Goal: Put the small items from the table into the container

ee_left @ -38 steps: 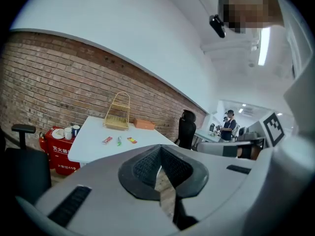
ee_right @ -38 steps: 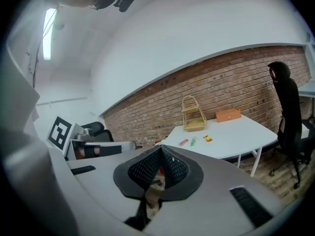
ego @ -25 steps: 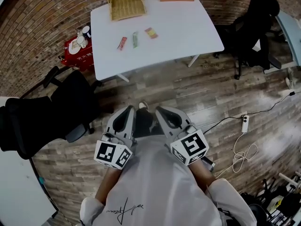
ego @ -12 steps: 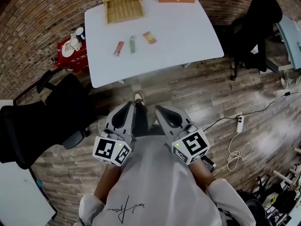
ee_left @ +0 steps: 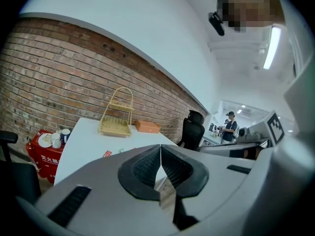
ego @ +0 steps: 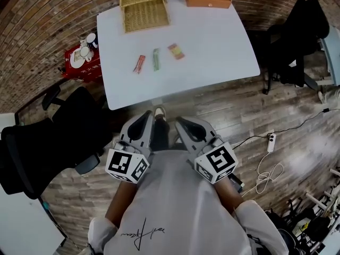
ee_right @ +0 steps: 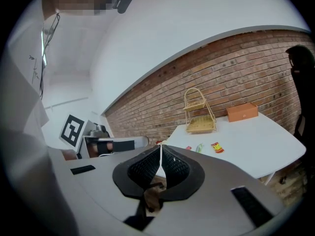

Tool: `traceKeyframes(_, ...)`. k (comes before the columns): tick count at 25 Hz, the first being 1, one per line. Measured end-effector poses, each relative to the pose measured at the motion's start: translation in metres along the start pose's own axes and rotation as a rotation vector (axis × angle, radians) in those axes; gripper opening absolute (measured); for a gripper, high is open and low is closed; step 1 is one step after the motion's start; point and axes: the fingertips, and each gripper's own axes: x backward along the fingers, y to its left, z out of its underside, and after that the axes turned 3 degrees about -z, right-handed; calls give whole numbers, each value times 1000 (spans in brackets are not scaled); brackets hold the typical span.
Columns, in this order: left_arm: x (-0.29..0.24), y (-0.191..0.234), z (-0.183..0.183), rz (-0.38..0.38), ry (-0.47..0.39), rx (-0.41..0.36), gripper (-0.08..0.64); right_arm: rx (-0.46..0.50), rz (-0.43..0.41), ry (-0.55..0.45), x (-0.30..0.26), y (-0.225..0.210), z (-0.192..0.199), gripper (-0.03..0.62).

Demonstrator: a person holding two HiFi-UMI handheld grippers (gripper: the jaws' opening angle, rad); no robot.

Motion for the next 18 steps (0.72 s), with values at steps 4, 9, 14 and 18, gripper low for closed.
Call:
traceKeyframes(4, -17, 16, -12, 17, 12, -9, 11, -9, 22, 4, -18, -11, -12, 23)
traceKeyframes(9, -31, 44, -27, 19, 18, -1, 11, -9, 33, 6, -45, -19, -25, 23)
traceKeyframes(14, -45, 74, -29, 25, 48, -4, 11, 4, 44, 13, -75, -20, -34, 23)
traceKeyframes(18, -56, 95, -24, 34, 94, -12, 11, 75, 77, 28, -94, -19, -40, 23)
